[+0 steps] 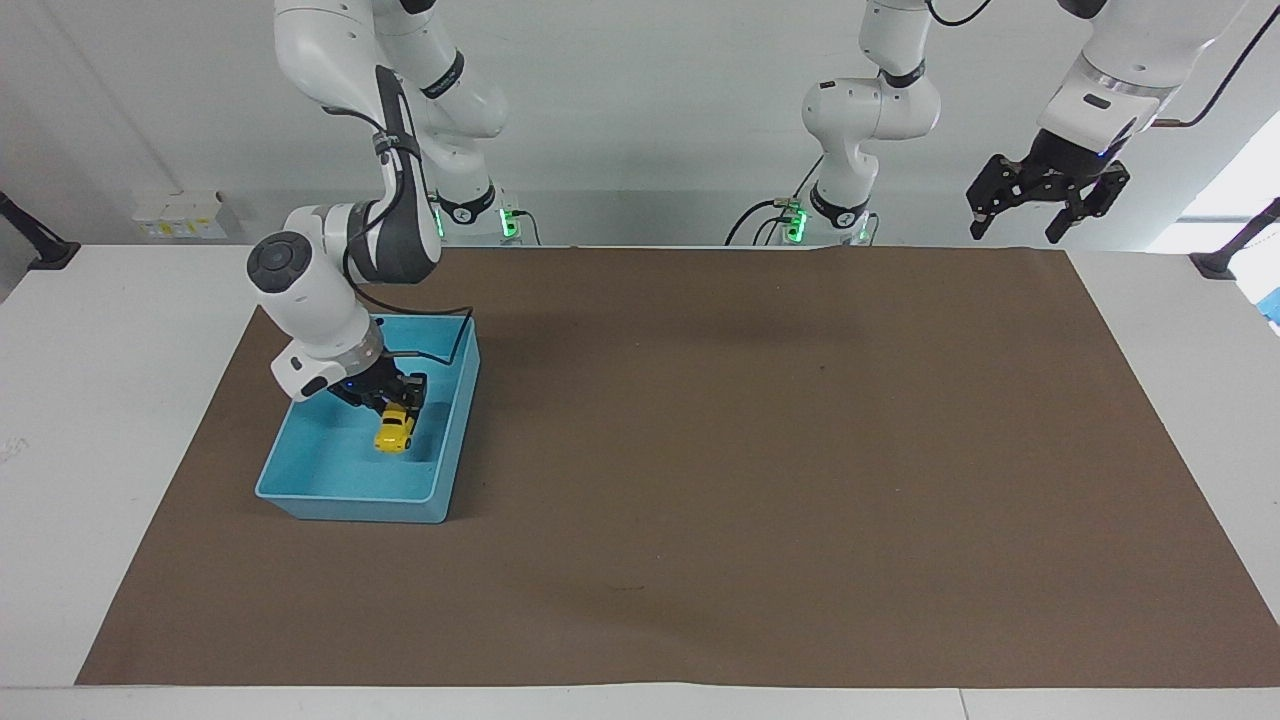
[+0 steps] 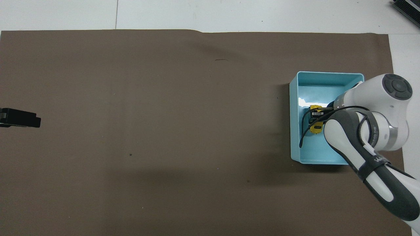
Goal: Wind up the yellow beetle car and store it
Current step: 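Lower the car into the bin and open the right gripper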
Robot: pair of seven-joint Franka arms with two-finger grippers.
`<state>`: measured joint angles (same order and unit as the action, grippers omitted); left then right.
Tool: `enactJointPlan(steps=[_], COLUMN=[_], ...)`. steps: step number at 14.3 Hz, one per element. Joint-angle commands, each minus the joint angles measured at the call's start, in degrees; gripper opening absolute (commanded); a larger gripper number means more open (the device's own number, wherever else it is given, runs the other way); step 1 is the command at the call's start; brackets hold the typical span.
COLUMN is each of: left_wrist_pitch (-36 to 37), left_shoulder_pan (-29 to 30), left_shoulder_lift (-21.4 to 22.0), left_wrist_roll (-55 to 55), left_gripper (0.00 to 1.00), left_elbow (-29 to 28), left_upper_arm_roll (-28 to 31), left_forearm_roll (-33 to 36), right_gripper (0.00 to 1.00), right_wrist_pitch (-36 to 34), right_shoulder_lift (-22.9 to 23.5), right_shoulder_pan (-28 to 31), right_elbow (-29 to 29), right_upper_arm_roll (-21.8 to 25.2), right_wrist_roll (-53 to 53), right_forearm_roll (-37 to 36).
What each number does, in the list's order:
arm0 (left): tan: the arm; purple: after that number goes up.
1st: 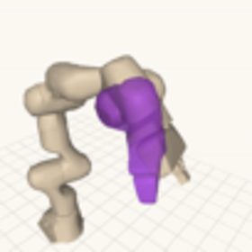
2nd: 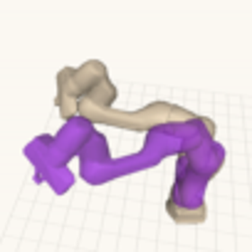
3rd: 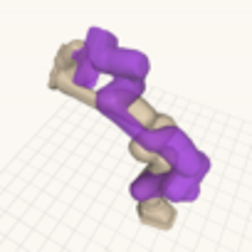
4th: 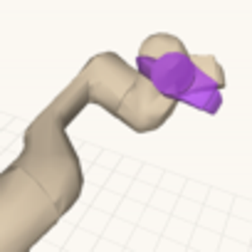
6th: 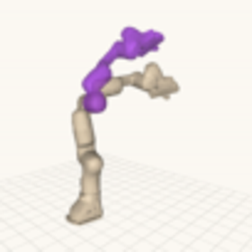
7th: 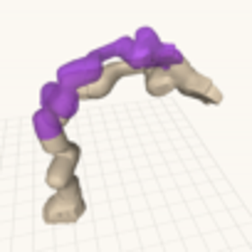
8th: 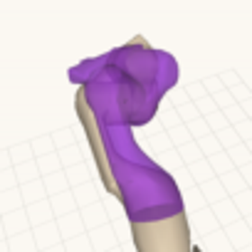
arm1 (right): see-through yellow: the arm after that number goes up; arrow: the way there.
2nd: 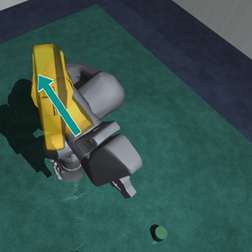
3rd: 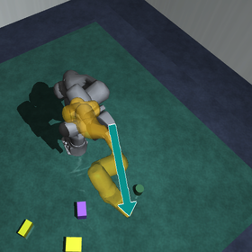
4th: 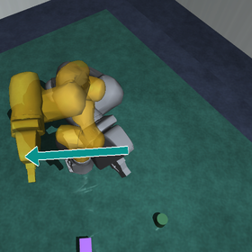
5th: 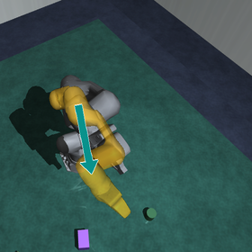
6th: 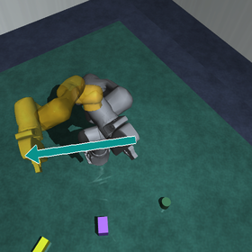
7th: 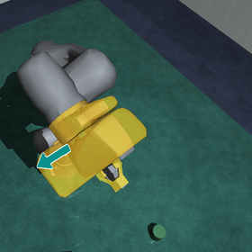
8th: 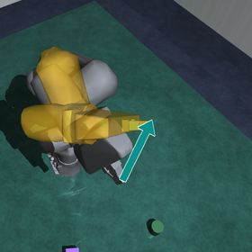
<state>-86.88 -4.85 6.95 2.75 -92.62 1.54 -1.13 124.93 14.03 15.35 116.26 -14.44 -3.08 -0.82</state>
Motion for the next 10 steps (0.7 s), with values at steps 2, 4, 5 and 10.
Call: enactJointPlan(steps=[2, 4, 5, 10], left_wrist_pitch=[0.75, 0.75, 0.75, 0.75], left_shoulder_pan=[0.37, 0.37, 0.46, 0.37], left_shoulder_lift=[0.61, 0.61, 0.61, 0.61], left_wrist_roll=[-0.38, -0.38, -0.38, -0.38], left_gripper=[1.00, 1.00, 1.00, 1.00], left_elbow=[-0.28, -0.28, -0.28, -0.19], left_upper_arm_roll=[-0.22, -0.22, -0.22, -0.22], left_forearm_roll=[0.34, 0.25, 0.34, 0.34], right_gripper=[0.00, 0.03, 0.03, 1.00], right_wrist_pitch=[1.19, 1.37, 1.89, 2.86], right_shoulder_lift=[-0.76, -0.85, -1.02, -1.02], right_shoulder_pan=[0.82, 0.82, 0.82, 0.74], right_elbow=[1.07, 1.33, 2.03, 1.69], right_upper_arm_roll=[-0.41, -0.41, -0.32, -0.41], right_wrist_roll=[2.90, 2.91, 2.99, 2.91], right_forearm_roll=[0.12, 0.03, 0.03, -0.40])
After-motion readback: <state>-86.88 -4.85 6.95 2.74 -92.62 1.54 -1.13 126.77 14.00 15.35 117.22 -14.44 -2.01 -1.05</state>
